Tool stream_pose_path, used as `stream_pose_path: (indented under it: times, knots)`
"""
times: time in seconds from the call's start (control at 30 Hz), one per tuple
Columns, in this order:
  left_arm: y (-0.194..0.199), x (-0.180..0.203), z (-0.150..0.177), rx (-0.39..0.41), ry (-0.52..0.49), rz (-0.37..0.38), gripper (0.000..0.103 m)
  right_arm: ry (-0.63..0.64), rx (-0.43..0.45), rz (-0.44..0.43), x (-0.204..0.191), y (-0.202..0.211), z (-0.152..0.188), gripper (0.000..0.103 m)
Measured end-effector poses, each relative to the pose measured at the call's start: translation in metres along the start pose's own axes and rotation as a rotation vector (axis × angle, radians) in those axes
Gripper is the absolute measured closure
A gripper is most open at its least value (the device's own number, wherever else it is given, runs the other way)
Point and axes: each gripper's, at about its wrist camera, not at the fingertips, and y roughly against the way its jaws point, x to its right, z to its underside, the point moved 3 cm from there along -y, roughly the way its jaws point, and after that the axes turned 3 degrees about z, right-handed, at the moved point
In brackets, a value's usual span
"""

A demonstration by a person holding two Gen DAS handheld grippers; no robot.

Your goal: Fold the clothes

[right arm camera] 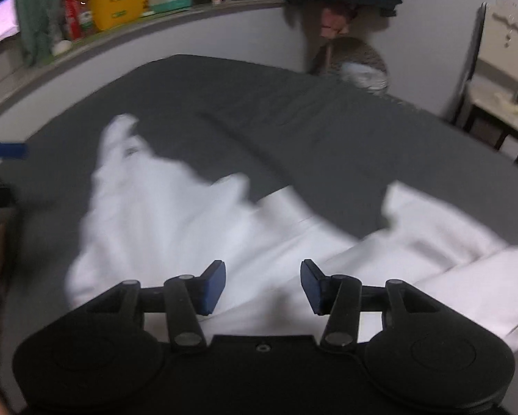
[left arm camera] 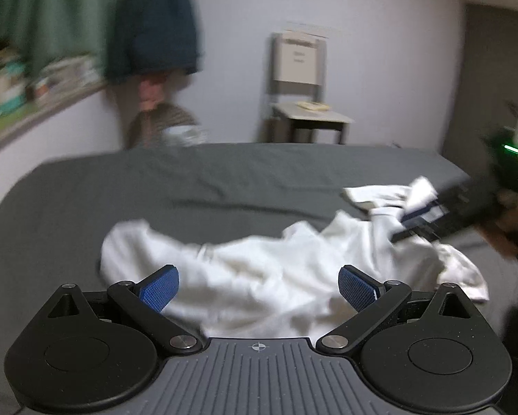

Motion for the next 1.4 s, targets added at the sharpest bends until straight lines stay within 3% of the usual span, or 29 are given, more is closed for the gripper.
stream_pose_path:
  times: [0.13,0.3,0.43,0.53,0.6,0.87,0.97,1.1,1.17,1.2,1.3,1.4]
  knots:
    - [-0.006,0.001,-0.047,-0.137,-0.146,0.052,0.004,0.206,-0.034,0.017,0.021,-0.019,-0.023,0.055]
    - [-0.064,0.009,-0.078,-0.187,-0.403,0.027,0.004,0.447,-0.090,0.019,0.041,-0.046,-0.042,0.050]
    - [-0.133,0.007,-0.078,-0.206,-0.340,0.037,0.004,0.340,-0.204,0.004,0.067,-0.070,-0.038,0.052]
    - [-0.167,-0.001,-0.067,-0.196,-0.249,0.020,0.005,0.273,-0.249,-0.027,0.084,-0.067,-0.010,0.063]
    - [-0.179,-0.009,-0.055,-0.209,-0.200,0.022,0.011,0.228,-0.279,-0.048,0.096,-0.065,0.008,0.069]
    - [-0.186,-0.029,-0.002,-0.312,-0.158,0.025,0.011,0.056,-0.448,-0.099,0.131,-0.039,0.063,0.071]
    - [-0.180,-0.030,0.002,-0.298,-0.195,0.036,0.011,0.071,-0.408,-0.091,0.133,-0.026,0.054,0.071]
    - [-0.168,-0.032,-0.027,-0.171,-0.153,0.077,0.011,0.053,-0.203,-0.117,0.124,-0.012,0.016,0.065]
    - [-0.175,-0.029,-0.037,-0.171,-0.155,0.064,0.011,0.092,-0.172,-0.119,0.110,-0.022,0.001,0.066]
    - [-0.181,-0.028,-0.039,-0.193,-0.164,0.057,0.012,0.116,-0.165,-0.120,0.103,-0.028,-0.006,0.066]
    - [-0.201,-0.020,-0.040,-0.257,-0.224,0.058,0.041,0.217,-0.214,-0.141,0.079,-0.057,-0.017,0.072]
    - [-0.218,-0.020,-0.041,-0.283,-0.236,0.058,0.043,0.304,-0.262,-0.142,0.067,-0.075,-0.022,0.074]
